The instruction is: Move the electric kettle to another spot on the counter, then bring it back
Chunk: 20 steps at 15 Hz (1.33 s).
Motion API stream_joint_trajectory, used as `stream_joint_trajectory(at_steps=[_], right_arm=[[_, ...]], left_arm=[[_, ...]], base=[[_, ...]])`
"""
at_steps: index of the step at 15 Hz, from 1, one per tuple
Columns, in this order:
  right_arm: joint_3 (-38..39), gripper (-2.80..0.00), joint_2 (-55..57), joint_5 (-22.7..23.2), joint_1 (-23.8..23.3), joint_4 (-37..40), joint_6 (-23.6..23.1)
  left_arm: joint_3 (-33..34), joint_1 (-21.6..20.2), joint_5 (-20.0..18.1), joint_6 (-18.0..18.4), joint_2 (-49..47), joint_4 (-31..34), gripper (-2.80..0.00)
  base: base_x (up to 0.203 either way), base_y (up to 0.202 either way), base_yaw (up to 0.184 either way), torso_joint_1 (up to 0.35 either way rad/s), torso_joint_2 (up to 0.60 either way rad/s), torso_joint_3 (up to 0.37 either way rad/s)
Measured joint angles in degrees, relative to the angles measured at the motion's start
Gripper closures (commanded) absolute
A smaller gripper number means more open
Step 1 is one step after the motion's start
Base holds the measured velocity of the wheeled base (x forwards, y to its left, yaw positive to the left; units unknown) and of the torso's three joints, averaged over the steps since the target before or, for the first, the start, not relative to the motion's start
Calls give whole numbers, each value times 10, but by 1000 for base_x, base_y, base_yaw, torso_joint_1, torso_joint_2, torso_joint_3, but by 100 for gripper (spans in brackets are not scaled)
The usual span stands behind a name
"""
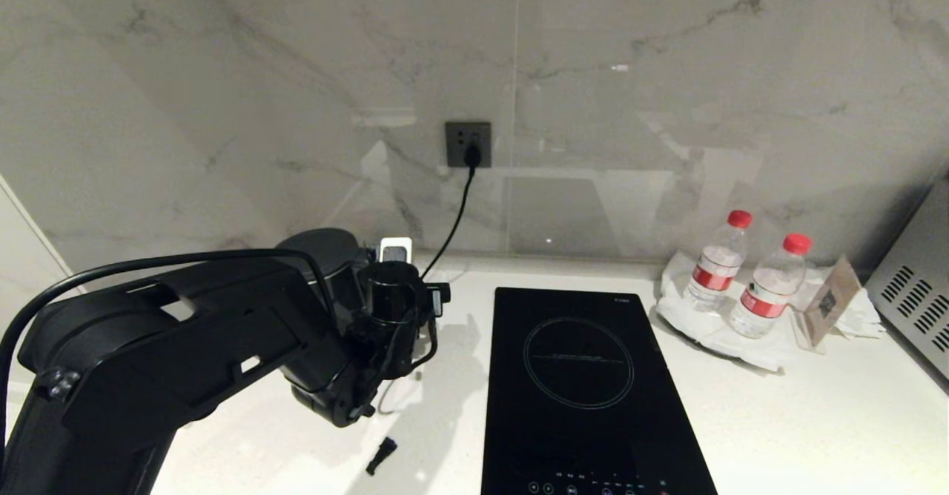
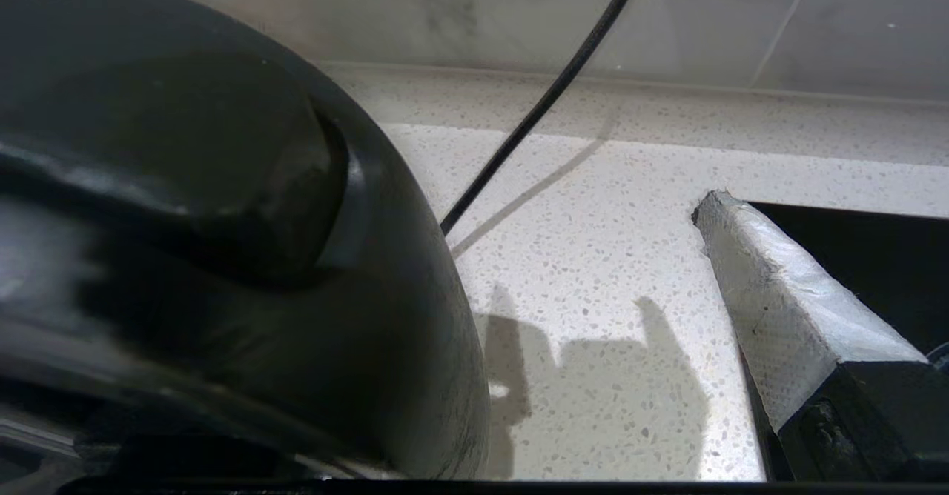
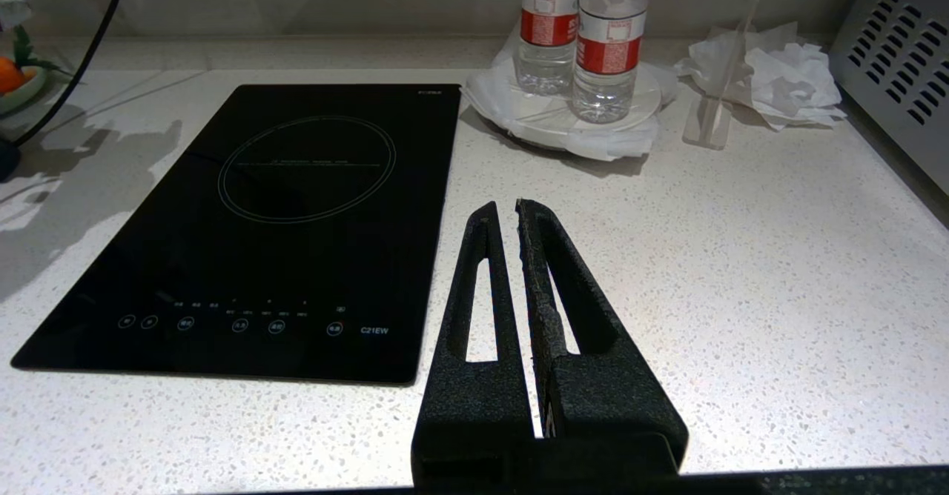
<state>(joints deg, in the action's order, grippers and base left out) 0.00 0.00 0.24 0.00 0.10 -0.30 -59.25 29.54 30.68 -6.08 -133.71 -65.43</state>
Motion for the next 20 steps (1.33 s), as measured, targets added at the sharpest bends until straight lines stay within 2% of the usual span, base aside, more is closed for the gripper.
stream_joint_trajectory(at_steps=[6, 15, 18, 20], right_arm=[[0, 0, 0, 0, 0, 0, 0], [0, 0, 0, 0, 0, 0, 0], [0, 0, 0, 0, 0, 0, 0], [0, 0, 0, 0, 0, 0, 0]], left_arm=[[19, 1, 1, 0, 3, -7, 0], [7, -1, 0, 2, 13, -1, 0], [-8, -3, 0, 32, 25, 4, 0], [-19, -8, 0, 37, 29, 4, 0]], base=[[0, 0, 0, 0, 0, 0], [0, 0, 0, 0, 0, 0], [0, 0, 0, 0, 0, 0], [0, 0, 0, 0, 0, 0]])
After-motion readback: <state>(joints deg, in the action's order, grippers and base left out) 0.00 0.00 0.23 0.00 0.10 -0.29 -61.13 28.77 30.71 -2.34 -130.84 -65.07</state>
